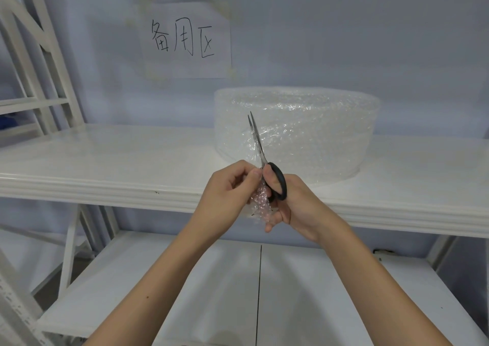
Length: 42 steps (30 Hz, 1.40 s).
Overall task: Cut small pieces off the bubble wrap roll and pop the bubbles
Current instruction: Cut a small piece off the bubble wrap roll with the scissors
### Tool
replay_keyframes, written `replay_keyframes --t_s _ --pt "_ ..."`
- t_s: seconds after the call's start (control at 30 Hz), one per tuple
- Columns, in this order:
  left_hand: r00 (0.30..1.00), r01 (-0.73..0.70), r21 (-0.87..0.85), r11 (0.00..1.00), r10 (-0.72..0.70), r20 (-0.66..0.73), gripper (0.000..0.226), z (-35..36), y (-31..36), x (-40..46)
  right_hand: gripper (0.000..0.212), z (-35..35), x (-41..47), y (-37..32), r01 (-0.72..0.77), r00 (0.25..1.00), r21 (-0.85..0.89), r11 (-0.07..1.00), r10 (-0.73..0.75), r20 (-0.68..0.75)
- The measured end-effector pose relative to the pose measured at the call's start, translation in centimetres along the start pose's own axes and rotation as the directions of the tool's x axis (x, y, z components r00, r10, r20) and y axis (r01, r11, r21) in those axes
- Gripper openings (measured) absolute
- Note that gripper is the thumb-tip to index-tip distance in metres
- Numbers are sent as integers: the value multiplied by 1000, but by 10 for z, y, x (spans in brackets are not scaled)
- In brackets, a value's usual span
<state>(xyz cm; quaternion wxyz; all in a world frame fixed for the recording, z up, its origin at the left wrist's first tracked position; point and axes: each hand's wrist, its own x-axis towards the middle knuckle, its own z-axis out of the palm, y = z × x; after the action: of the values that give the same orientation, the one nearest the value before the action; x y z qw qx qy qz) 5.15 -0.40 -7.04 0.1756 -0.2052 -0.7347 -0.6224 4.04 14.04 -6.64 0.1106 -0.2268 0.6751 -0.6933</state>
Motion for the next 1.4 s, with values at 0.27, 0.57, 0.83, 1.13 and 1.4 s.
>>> replay_keyframes --t_s 0.27,0.57,0.83,1.13,1.4 --pt "1000 17 -29 999 -17 24 25 -5 -2 -3 57 0 5 -5 -25 1000 -7 1000 24 -8" --pt "998 53 -51 997 -51 24 23 -8 -5 -8 55 7 13 -13 -6 998 9 1000 6 -57" --pt "991 73 -109 991 -85 -108 33 -20 -3 -9 44 20 5 -24 41 990 -110 993 -55 -132" --pt "983 95 -118 988 -112 -145 25 -23 -3 -8 13 -15 -28 -29 173 776 -205 964 -261 -575" --pt "990 92 -193 977 -110 -84 16 -12 3 -5 41 -105 -58 -41 -165 513 -348 923 -221 -830"
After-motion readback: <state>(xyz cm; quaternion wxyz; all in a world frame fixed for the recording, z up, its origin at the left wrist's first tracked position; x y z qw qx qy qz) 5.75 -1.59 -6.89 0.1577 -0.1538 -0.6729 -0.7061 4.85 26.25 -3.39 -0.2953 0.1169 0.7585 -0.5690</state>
